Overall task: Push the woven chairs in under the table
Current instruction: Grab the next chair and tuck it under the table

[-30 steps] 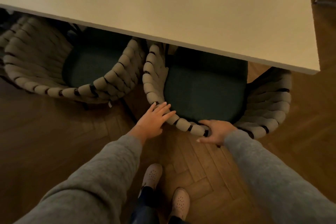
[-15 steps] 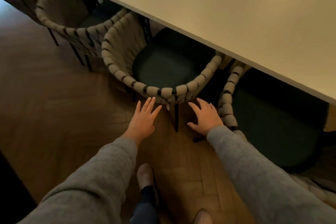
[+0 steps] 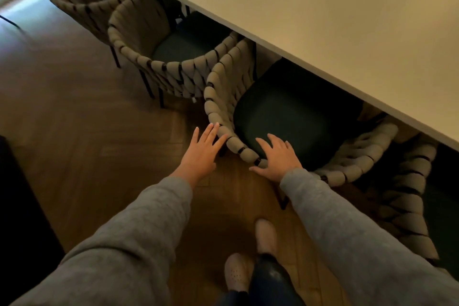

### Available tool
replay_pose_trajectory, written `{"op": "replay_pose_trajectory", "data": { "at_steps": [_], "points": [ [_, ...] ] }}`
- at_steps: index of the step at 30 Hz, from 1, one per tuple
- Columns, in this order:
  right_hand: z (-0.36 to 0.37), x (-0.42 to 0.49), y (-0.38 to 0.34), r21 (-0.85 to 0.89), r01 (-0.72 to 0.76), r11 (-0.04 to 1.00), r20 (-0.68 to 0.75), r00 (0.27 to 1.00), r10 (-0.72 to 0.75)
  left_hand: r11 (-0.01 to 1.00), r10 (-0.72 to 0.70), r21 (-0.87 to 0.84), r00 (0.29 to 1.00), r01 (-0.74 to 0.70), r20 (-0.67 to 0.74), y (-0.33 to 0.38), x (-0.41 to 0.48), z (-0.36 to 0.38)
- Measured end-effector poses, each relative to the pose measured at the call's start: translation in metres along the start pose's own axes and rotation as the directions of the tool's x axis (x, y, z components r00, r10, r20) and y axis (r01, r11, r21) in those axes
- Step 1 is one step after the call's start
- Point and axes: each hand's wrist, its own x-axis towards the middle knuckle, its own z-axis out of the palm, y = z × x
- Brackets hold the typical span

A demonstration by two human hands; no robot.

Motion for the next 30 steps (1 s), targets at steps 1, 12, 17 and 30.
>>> {"op": "replay_pose_trajectory", "data": {
  "at_steps": [1,12,17,30],
  "points": [
    [-0.007,0.011,-0.004,-0.002,0.009,1.000,-0.003,1.000,-0.009,1.000,-0.003,-0.006,1.000,0.002,-0.005,-0.008,0.009,-0.002],
    [-0.076,0.152,-0.088,-0.164,0.154,0.974,-0.010,0.987,-0.158,0.948,-0.264,-0.172,0.964,0.266,0.033,-0.122,0.062,0.001],
    [-0.082,0.213,-0.170,-0.223,0.274,0.935,0.034,0.961,-0.274,0.894,-0.382,-0.208,0.918,0.397,0.109,-0.208,0.048,0.018],
    [-0.099,0.396,-0.437,-0.179,0.252,0.951,-0.013,0.966,-0.259,0.877,-0.405,-0.172,0.882,0.449,0.239,-0.508,0.050,0.076]
  ]
}}
